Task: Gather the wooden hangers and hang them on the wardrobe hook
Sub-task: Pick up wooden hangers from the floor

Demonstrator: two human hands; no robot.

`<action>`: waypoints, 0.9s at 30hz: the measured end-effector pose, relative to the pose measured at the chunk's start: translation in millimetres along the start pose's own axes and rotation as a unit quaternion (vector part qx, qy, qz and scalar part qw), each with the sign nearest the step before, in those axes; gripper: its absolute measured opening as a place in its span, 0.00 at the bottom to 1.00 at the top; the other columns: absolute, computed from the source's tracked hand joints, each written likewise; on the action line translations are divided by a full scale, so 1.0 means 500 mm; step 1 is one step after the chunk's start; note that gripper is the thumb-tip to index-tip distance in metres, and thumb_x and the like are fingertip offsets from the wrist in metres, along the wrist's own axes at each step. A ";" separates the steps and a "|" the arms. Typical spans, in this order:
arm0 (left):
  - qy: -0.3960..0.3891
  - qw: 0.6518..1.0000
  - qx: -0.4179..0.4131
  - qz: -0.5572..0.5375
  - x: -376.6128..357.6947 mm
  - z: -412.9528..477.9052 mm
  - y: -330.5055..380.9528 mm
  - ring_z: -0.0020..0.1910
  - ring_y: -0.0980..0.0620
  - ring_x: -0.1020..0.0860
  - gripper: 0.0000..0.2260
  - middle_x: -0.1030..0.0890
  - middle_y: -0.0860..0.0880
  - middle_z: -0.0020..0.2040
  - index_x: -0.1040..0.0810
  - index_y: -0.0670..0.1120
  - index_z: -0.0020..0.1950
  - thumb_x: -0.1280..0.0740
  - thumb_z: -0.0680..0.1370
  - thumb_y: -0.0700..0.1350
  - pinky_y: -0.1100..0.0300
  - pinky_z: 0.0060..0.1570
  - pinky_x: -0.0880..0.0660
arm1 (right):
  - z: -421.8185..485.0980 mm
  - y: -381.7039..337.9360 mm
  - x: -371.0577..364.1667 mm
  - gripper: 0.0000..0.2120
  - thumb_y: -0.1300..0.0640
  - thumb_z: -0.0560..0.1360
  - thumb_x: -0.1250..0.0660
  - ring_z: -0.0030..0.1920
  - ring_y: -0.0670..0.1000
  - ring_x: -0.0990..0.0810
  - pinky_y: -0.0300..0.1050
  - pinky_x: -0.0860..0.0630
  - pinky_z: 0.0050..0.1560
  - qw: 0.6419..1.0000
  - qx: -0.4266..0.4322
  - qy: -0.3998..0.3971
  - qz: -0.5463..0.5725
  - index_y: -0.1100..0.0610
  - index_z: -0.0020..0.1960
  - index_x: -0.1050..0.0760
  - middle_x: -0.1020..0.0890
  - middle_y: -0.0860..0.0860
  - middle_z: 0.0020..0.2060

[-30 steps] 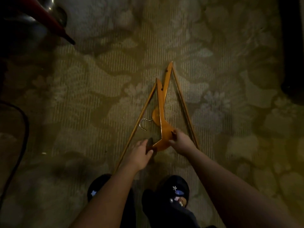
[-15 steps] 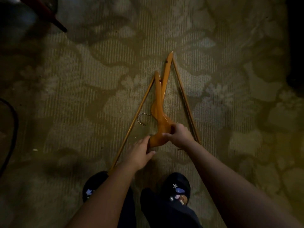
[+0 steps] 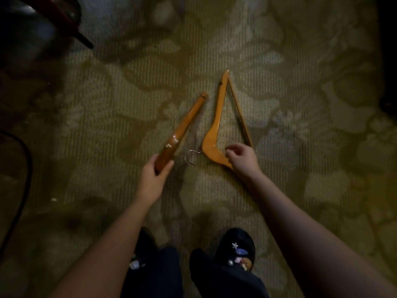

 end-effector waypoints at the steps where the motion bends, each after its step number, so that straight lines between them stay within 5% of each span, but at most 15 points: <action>1: 0.027 0.999 0.011 -0.017 0.015 0.010 -0.001 0.40 0.53 0.25 0.03 0.24 0.51 0.39 0.26 0.51 0.44 0.37 0.78 0.48 0.57 0.45 0.29 | 0.002 0.017 -0.013 0.14 0.58 0.77 0.38 0.57 0.51 0.23 0.48 0.25 0.60 1.000 -0.011 -0.011 -0.021 0.57 0.62 0.26 0.21 0.54 0.57; 5: 0.054 0.996 0.063 -0.035 0.045 0.041 -0.036 0.28 0.60 0.23 0.10 0.23 0.49 0.34 0.24 0.43 0.41 0.38 0.78 0.47 0.65 0.34 0.27 | 0.015 0.061 -0.056 0.25 0.57 0.74 0.33 0.66 0.54 0.28 0.53 0.29 0.66 0.991 0.002 -0.002 -0.137 0.57 0.69 0.35 0.27 0.55 0.65; 10: -0.006 0.994 0.097 -0.040 0.045 0.052 -0.086 0.27 0.64 0.21 0.09 0.19 0.50 0.36 0.22 0.43 0.41 0.38 0.78 0.45 0.63 0.41 0.26 | 0.031 0.084 -0.100 0.36 0.56 0.72 0.31 0.72 0.54 0.36 0.56 0.38 0.72 0.968 0.037 -0.014 -0.247 0.55 0.75 0.45 0.35 0.53 0.72; 15: -0.024 0.990 0.121 -0.062 0.052 0.056 -0.091 0.37 0.54 0.19 0.09 0.18 0.50 0.37 0.23 0.47 0.40 0.38 0.78 0.45 0.54 0.53 0.26 | 0.041 0.069 -0.099 0.31 0.58 0.75 0.35 0.67 0.57 0.31 0.57 0.33 0.68 0.940 0.065 0.021 -0.335 0.53 0.73 0.44 0.31 0.55 0.68; 21: -0.004 0.990 0.133 -0.044 0.046 0.032 -0.095 0.42 0.51 0.20 0.10 0.18 0.50 0.38 0.22 0.48 0.37 0.36 0.78 0.47 0.48 0.60 0.28 | -0.003 0.087 -0.130 0.25 0.57 0.76 0.36 0.65 0.56 0.31 0.54 0.31 0.66 0.922 0.074 -0.098 -0.366 0.55 0.71 0.40 0.31 0.56 0.66; 27: 0.021 0.987 0.154 -0.052 0.035 -0.043 -0.061 0.41 0.58 0.23 0.11 0.20 0.52 0.40 0.21 0.44 0.46 0.39 0.78 0.49 0.61 0.42 0.32 | -0.080 0.021 -0.099 0.19 0.61 0.77 0.40 0.53 0.46 0.29 0.41 0.30 0.55 0.975 0.072 -0.073 -0.194 0.54 0.68 0.36 0.32 0.51 0.62</action>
Point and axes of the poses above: each hand's wrist, its own z-axis towards the middle knuckle, its own x-axis out of the back of the hand, y = z × x, the point moved 7 cm from there along z, towards the middle knuckle
